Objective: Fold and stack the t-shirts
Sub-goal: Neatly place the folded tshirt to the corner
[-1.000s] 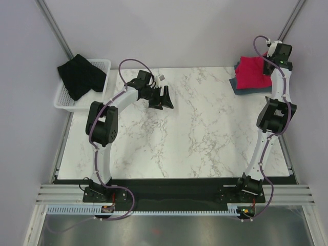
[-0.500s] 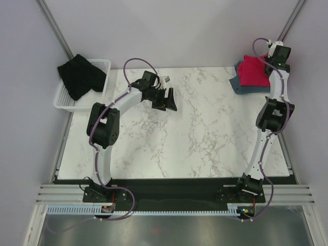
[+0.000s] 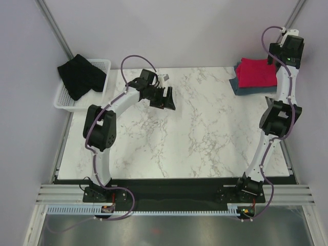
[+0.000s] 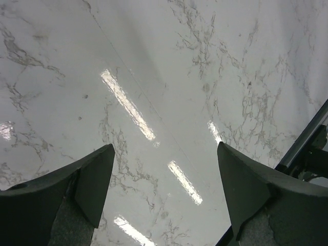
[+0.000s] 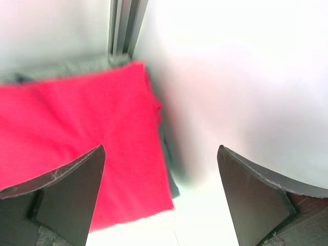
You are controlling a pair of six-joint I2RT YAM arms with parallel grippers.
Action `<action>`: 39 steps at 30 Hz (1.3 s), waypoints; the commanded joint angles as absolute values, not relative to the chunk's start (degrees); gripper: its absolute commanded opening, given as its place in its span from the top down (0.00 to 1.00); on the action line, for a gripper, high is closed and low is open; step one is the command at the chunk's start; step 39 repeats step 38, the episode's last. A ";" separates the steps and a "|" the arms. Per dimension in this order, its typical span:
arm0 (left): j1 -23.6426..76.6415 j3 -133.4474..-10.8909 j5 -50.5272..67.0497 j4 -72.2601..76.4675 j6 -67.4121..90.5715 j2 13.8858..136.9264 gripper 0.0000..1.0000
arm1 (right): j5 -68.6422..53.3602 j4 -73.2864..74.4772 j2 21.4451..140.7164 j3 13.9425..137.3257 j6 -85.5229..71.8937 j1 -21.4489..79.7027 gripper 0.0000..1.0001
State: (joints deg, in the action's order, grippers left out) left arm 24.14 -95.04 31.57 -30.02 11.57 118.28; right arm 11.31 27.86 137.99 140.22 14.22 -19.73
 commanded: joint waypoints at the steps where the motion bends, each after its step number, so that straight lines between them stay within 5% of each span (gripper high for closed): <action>1: 24.08 -96.41 28.92 -29.97 6.51 112.59 0.11 | 10.82 27.06 127.10 138.44 10.99 -19.34 0.02; 6: 23.12 -99.92 20.77 -31.29 2.82 108.03 0.11 | -1.61 31.46 116.04 130.54 4.16 -18.19 0.02; 15: 22.94 -97.39 -6.75 -29.19 0.09 92.58 0.07 | -22.49 28.92 90.81 97.50 -13.00 -11.52 0.02; 21: 22.41 -90.80 -10.72 -29.18 -0.71 85.00 0.00 | -18.64 29.09 76.39 76.86 -13.36 -9.05 0.02; 27: 21.53 -81.13 -2.56 -29.88 4.04 77.00 0.00 | -11.79 39.18 65.32 66.02 -12.40 -8.09 0.02; 39: 17.58 -75.59 -1.41 -30.23 6.42 68.47 0.00 | -3.07 50.01 57.40 71.28 -10.37 -7.82 0.02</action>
